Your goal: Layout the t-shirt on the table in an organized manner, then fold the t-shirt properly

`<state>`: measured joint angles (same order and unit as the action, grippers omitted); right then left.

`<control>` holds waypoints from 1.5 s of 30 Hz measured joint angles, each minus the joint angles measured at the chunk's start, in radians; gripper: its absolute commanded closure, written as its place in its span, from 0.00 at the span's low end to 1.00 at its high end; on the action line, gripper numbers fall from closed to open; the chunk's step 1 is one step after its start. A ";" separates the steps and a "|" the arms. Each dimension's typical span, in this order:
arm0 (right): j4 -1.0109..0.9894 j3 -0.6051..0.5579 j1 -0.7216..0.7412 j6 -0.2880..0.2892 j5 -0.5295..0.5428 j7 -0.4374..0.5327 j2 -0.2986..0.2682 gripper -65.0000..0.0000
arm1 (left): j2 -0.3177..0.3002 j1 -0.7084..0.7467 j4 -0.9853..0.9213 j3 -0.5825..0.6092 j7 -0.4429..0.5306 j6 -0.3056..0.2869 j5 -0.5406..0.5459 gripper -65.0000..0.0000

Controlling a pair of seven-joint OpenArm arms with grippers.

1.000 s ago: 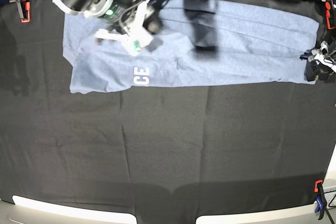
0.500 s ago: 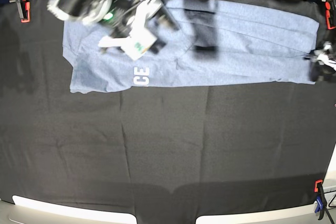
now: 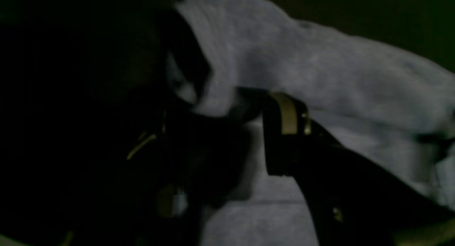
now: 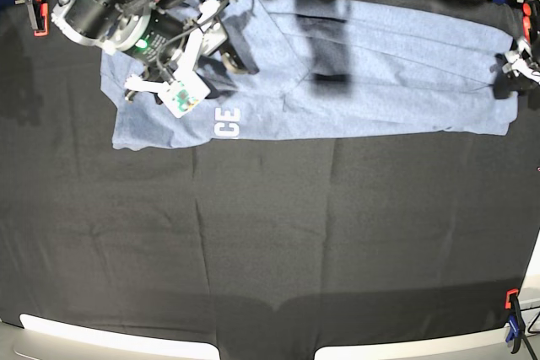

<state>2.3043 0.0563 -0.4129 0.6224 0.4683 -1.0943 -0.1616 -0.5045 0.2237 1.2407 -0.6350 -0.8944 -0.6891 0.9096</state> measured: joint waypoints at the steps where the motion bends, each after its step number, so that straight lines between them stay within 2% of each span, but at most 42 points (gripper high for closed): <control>1: 0.000 0.000 0.000 0.000 0.000 0.000 0.000 0.53 | 0.000 0.000 -0.005 0.000 -0.004 0.000 0.023 0.53; 3: 0.000 0.000 0.000 0.000 0.000 0.000 0.000 0.53 | -0.001 0.000 -0.027 0.000 -0.003 0.000 0.029 0.53; 7: 0.000 0.000 0.000 0.000 0.000 0.000 0.000 0.53 | -0.003 -0.002 -0.107 -0.001 0.085 -0.004 0.037 0.53; 11: 0.000 0.000 0.000 0.000 0.000 0.000 0.000 0.53 | -0.003 -0.008 -0.148 -0.001 0.086 -0.004 0.066 0.53; 16: 0.000 0.000 0.000 0.000 0.000 0.000 0.000 0.53 | 0.007 -0.008 -0.149 -0.001 -0.025 -0.003 0.195 0.53; 20: 0.000 0.000 0.000 0.000 0.000 0.000 0.000 0.53 | 0.048 -0.008 -0.149 -0.001 -0.056 -0.004 0.230 0.54; 24: 0.000 0.000 0.000 0.000 0.000 0.000 0.000 0.53 | 0.066 -0.008 -0.149 -0.001 -0.060 -0.003 0.254 0.69; 28: 0.000 0.000 0.000 0.000 0.000 0.000 0.000 0.53 | 0.064 -0.008 -0.149 -0.001 -0.074 -0.003 0.254 1.00; 32: 0.000 0.000 0.000 0.000 0.000 0.000 0.000 0.53 | 0.068 -0.005 -0.153 0.000 0.035 -0.002 0.240 1.00; 38: 0.000 0.003 0.000 0.000 -0.029 0.014 -0.002 0.53 | 0.069 -0.005 -0.153 -0.008 0.241 -0.011 0.016 1.00; 41: 0.000 0.031 0.000 0.001 -0.031 0.027 -0.002 0.53 | 0.067 -0.005 -0.154 -0.052 0.289 -0.007 -0.018 1.00; 45: 0.000 0.098 0.000 0.003 -0.031 0.058 -0.002 0.53 | 0.064 -0.005 -0.154 -0.122 0.288 -0.004 -0.017 1.00</control>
<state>2.3043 0.1539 -0.4129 0.6250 0.4377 -1.0363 -0.1631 -0.4408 0.2184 1.0870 -0.7567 -0.6067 -0.6930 0.8925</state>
